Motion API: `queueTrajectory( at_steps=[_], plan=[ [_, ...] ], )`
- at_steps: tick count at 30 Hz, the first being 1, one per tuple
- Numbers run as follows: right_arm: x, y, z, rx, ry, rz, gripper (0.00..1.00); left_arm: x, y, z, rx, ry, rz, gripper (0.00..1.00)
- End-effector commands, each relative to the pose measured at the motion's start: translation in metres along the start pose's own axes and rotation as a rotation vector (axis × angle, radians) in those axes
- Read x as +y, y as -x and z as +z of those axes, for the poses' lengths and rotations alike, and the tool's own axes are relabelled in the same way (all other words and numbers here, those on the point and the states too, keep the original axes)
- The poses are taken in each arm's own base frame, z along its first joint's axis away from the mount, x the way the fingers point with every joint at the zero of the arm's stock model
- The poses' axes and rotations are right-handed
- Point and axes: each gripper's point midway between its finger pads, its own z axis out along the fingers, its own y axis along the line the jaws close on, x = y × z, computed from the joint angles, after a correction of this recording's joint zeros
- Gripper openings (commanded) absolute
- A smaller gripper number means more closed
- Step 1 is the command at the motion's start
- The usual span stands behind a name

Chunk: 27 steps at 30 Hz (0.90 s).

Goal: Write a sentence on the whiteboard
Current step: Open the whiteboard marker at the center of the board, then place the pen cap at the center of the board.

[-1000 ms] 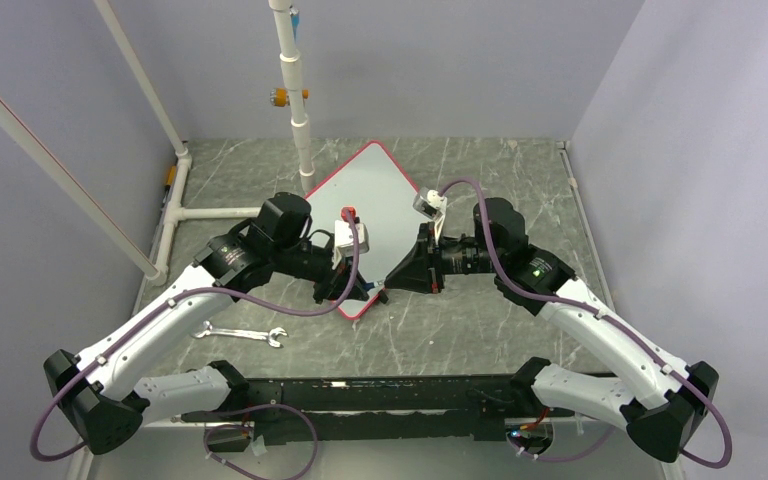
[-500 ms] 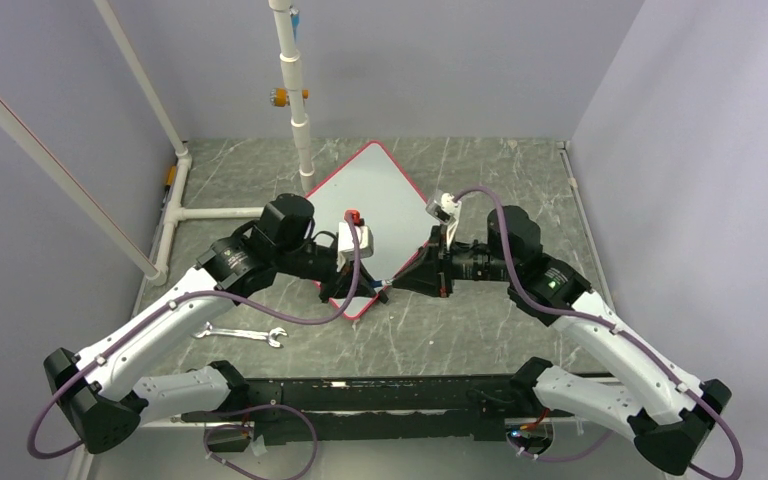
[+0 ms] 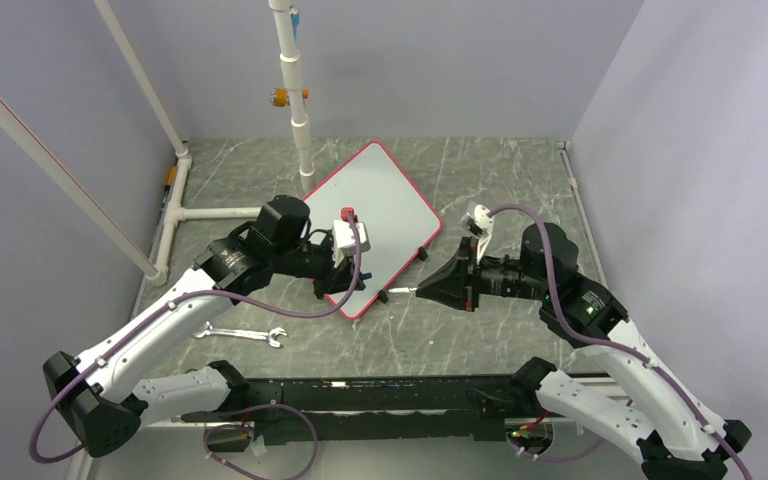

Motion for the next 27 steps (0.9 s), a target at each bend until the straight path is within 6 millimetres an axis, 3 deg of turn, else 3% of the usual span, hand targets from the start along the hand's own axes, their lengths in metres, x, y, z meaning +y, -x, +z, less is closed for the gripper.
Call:
queueTrajectory(
  at_steps=[1,8,11,14,16,23,27],
  plan=[
    [-0.001,0.007,-0.013,-0.033,-0.068,-0.006,0.0,0.01,-0.003,0.001,0.021,0.049,0.001,0.0],
    [-0.06,0.022,-0.051,-0.162,-0.509,0.058,0.0,0.022,0.0,0.013,0.052,0.104,-0.083,0.0],
    [-0.083,0.025,-0.074,-0.214,-0.692,0.097,0.0,0.02,0.004,0.03,0.038,0.11,-0.136,0.0],
    [-0.103,0.027,-0.102,-0.266,-0.882,0.142,0.0,0.011,-0.004,0.065,0.034,0.111,-0.194,0.0],
    [-0.106,0.028,-0.115,-0.296,-0.938,0.157,0.0,0.008,-0.012,0.092,0.046,0.123,-0.251,0.0],
    [-0.099,0.039,-0.153,-0.361,-1.046,0.17,0.0,0.0,-0.04,0.187,0.145,0.15,-0.404,0.0],
    [-0.091,0.046,-0.163,-0.351,-1.052,0.16,0.0,-0.001,-0.054,0.227,0.23,0.194,-0.415,0.0]
  ],
)
